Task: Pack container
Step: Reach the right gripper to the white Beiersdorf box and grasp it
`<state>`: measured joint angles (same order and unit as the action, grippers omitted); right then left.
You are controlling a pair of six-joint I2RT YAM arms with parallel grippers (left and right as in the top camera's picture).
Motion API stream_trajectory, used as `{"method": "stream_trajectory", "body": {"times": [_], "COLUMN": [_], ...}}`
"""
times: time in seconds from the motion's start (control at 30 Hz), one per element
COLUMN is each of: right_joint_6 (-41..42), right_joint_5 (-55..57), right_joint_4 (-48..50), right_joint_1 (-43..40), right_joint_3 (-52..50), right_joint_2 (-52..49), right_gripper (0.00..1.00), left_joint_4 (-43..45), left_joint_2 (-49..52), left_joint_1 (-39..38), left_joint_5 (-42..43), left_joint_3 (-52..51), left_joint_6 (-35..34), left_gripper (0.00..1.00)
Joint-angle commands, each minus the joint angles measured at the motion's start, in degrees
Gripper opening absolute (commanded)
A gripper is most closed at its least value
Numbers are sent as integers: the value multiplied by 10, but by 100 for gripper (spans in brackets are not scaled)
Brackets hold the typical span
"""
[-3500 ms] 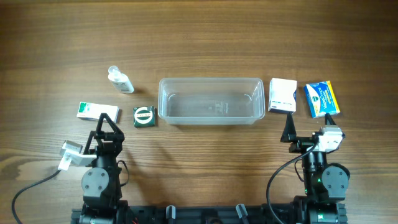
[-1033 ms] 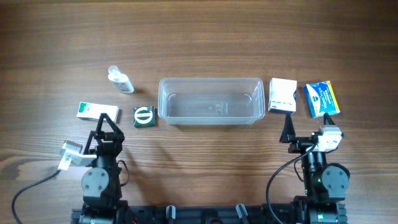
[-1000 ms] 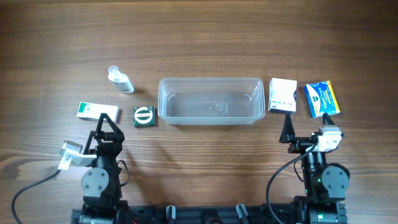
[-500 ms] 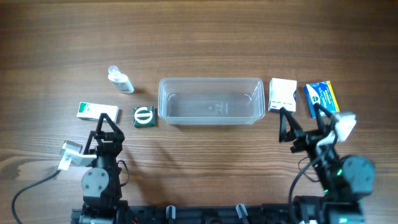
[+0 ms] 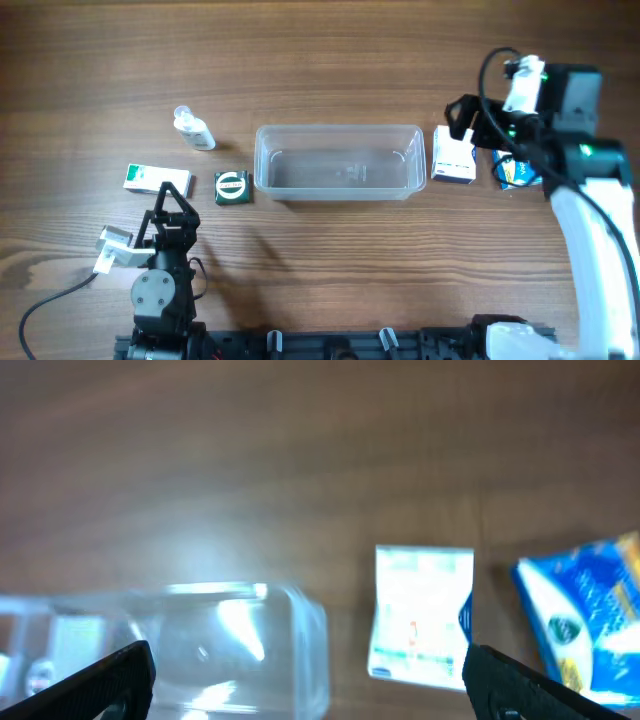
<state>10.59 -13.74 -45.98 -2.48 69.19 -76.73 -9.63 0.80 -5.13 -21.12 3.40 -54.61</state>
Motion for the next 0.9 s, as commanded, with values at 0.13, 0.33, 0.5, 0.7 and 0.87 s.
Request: {"method": "stream_trajectory", "body": {"times": [0.13,0.33,0.5,0.7,0.87], "right_joint_6": [-3,6,16,16,16], "right_joint_5": [57,110,110,108,110], "right_joint_4": [-28,-9,8,12,15], "right_joint_1": [-3,-3,-3,-3,-3], "right_joint_3": [9,9,9,8,2], "right_joint_2": [-180,-263,-307,-310,-311], "right_gripper": [99,100,99,95,85], "left_joint_4": [0,0,0,0,0], "left_joint_2": [-4,-4,-4,-4,-4], "left_joint_1": [4,4,4,4,4], "left_joint_5": [-8,-8,-8,-8,-8], "left_joint_3": [-2,-2,-2,-2,-2], "left_joint_6": [-5,-5,-5,-5,-5], "left_gripper": [100,100,100,100,100]}}
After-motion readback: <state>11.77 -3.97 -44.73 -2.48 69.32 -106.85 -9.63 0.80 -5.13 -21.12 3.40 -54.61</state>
